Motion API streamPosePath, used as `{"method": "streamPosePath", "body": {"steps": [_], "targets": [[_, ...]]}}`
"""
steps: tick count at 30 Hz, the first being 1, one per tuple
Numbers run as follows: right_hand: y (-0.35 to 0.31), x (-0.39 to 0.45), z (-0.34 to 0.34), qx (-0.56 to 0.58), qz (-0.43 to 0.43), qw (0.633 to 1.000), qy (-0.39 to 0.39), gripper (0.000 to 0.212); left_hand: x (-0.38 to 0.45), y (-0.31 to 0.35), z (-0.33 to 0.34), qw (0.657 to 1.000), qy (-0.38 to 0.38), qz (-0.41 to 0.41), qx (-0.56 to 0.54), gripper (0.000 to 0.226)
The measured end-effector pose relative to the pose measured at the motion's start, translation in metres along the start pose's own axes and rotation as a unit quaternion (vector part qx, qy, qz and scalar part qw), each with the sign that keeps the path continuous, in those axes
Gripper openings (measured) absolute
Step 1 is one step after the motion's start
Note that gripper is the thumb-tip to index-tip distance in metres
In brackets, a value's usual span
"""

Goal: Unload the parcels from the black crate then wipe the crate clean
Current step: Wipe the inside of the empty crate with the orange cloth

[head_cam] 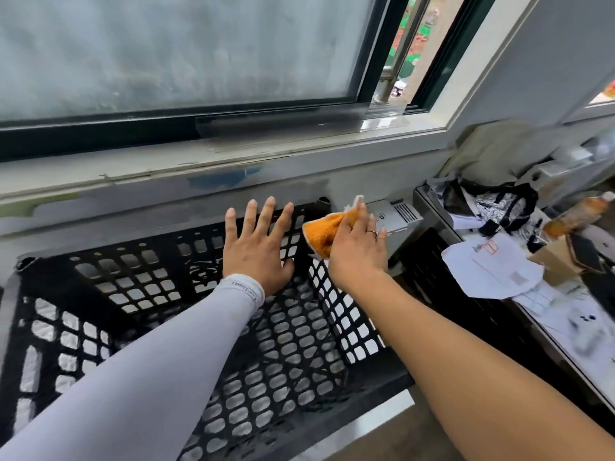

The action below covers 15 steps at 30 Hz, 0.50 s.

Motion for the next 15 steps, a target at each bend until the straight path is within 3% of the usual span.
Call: {"method": "streamPosePath", "body": {"steps": [3, 7, 15], "targets": [[-0.004, 0.014, -0.006, 0.066, 0.014, 0.997, -0.02, 0.089, 0.0, -0.001, -0.001, 1.0, -0.001, 0.003, -0.001, 0.104], [-0.009, 0.024, -0.011, 0.06, 0.019, 0.998, 0.0, 0.072, 0.002, -0.004, -0.002, 1.0, 0.001, 0.008, -0.005, 0.103], [-0.01, 0.022, -0.011, 0.038, 0.02, 0.998, 0.04, 0.059, 0.001, -0.003, 0.0, 1.0, -0.012, 0.01, 0.001, 0.104]]}}
Point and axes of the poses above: each hand's wrist, its own x-axis towards the middle knuckle, its own z-axis out of the palm, y = z × x, the point moved 8 cm from there along x, towards the middle knuckle, and after that the axes turned 1 degree about x, right-handed, at the moved point
